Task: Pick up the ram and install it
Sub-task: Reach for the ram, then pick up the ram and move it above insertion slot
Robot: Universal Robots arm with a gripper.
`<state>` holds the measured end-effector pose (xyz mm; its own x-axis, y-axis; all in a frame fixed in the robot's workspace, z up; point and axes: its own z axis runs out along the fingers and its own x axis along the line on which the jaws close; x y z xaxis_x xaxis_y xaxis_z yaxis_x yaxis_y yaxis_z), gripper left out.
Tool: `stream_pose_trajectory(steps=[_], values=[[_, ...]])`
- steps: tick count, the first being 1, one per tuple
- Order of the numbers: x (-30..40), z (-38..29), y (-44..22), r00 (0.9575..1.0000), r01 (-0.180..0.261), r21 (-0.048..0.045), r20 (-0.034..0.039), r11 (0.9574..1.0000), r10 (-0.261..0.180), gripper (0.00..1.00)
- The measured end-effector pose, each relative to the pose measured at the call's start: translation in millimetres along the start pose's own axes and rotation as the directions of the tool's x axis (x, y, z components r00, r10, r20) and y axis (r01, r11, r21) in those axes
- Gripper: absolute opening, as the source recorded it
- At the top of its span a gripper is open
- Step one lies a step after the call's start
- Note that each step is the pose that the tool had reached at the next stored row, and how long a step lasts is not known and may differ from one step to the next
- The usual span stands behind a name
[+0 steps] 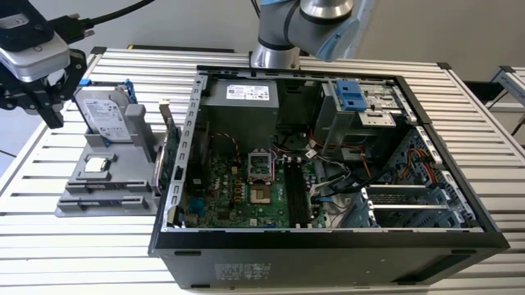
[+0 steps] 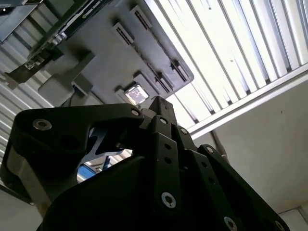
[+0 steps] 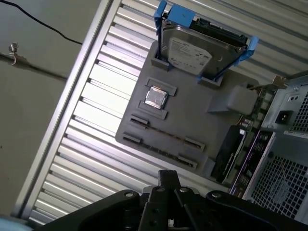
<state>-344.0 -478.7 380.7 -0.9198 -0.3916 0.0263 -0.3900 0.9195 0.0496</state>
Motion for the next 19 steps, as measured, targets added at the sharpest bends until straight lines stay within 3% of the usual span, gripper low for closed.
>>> stream_pose_trajectory(steps=[19], values=[[-0.1, 0.0, -0.1, 0.9974, 0.073, 0.0018, -0.0036, 0.9974, -0.073, 0.0]])
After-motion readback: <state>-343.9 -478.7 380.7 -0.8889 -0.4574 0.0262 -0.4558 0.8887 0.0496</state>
